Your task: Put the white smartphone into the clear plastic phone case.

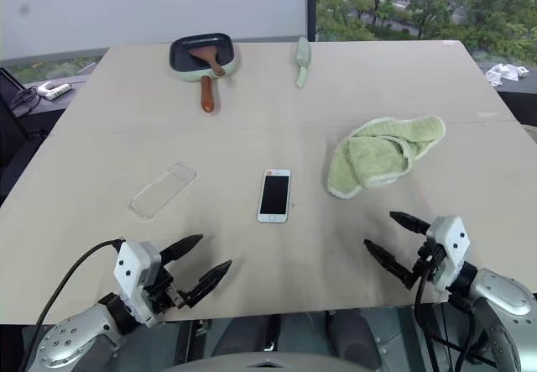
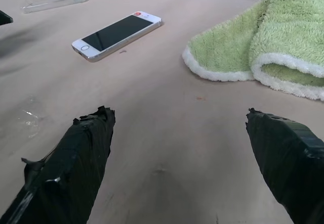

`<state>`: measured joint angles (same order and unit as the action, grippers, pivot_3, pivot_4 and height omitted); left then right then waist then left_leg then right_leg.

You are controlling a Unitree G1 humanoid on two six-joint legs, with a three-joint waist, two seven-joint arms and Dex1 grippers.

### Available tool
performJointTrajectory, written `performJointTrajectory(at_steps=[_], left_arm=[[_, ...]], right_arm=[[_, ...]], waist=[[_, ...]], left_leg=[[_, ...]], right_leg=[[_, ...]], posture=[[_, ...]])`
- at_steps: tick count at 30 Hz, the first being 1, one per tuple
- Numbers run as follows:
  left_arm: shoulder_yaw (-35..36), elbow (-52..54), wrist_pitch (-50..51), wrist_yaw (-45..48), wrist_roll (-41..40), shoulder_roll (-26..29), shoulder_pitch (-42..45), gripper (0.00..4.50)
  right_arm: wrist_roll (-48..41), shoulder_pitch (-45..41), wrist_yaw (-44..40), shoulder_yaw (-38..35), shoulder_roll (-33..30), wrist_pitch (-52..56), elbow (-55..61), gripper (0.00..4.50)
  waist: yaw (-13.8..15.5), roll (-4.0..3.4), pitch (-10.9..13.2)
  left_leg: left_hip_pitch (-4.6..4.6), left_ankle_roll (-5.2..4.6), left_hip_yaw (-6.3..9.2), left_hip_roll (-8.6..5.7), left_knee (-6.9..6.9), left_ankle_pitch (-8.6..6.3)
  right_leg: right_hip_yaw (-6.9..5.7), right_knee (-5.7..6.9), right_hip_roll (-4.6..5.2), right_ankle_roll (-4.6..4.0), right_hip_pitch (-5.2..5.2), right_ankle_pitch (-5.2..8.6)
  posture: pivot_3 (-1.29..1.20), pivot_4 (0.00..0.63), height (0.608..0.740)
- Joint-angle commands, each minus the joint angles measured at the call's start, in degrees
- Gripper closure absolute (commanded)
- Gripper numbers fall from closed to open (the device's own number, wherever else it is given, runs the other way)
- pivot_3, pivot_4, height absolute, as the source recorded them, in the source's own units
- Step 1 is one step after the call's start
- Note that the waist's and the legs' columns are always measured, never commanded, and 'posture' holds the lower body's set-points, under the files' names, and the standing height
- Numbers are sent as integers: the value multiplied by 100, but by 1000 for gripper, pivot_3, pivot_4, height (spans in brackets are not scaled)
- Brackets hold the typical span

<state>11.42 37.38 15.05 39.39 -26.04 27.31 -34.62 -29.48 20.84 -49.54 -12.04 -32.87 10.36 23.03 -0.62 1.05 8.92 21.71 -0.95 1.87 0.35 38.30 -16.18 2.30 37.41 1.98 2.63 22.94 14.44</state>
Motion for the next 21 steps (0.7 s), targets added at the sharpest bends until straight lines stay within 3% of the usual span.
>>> performJointTrajectory(at_steps=[1, 11, 21], left_arm=[[349, -125, -19, -215, -93, -18, 200, 0], [896, -1434, 546, -695, -109, 384, 2071, 0], [879, -2387, 900, -626, 73, 863, 2993, 0]], right_arm=[[-67, -127, 35, 20, -1, -32, 348, 37], [-478, -948, 448, 616, 60, 755, 1287, 37], [-451, -1155, 709, 757, 85, 926, 1495, 37]], waist=[[1, 0, 0], [0, 1, -1], [2, 2, 0]], left_leg=[[0, 0, 0, 0, 0, 0], [-6, 0, 10, -1, 6, 1], [-1, 1, 14, -4, 4, 1]], right_leg=[[0, 0, 0, -1, 0, -1], [-11, 24, -4, 12, 0, -14], [-14, 24, 2, 14, 3, -17]], posture=[[0, 150, 740], [0, 150, 740], [0, 150, 740]])
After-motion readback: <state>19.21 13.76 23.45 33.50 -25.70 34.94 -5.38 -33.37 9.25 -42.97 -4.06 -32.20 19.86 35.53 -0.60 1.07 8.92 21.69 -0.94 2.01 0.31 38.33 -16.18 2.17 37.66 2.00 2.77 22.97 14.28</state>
